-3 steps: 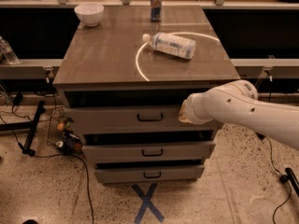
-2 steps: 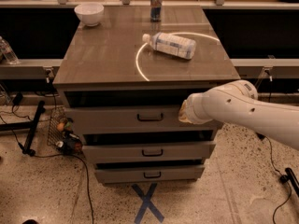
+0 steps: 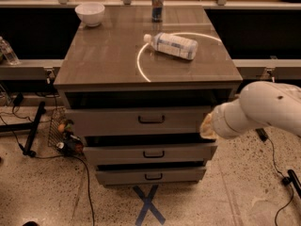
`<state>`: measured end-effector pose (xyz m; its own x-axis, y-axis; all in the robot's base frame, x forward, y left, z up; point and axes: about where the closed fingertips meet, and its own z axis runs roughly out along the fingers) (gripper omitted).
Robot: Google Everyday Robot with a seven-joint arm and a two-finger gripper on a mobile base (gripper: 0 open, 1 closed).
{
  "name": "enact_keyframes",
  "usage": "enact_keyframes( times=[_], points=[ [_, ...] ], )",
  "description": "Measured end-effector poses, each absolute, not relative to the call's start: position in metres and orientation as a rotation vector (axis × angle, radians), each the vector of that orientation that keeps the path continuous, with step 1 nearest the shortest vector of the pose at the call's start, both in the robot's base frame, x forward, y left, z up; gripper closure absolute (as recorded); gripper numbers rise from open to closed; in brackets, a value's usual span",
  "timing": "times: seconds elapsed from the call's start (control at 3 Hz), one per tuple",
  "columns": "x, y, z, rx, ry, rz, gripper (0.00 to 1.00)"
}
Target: Close top drawer
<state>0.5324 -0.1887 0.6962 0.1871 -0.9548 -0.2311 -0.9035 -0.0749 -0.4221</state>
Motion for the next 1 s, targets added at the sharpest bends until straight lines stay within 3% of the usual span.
enact_keyframes(
  times=[0.33,1.0],
  points=[
    [0.473,-0.228,0.708,-2.060,1.806,-0.045,1.00],
    [0.467,-0.289,0.806,-1.793,1.794,-0.257,1.00]
  ],
)
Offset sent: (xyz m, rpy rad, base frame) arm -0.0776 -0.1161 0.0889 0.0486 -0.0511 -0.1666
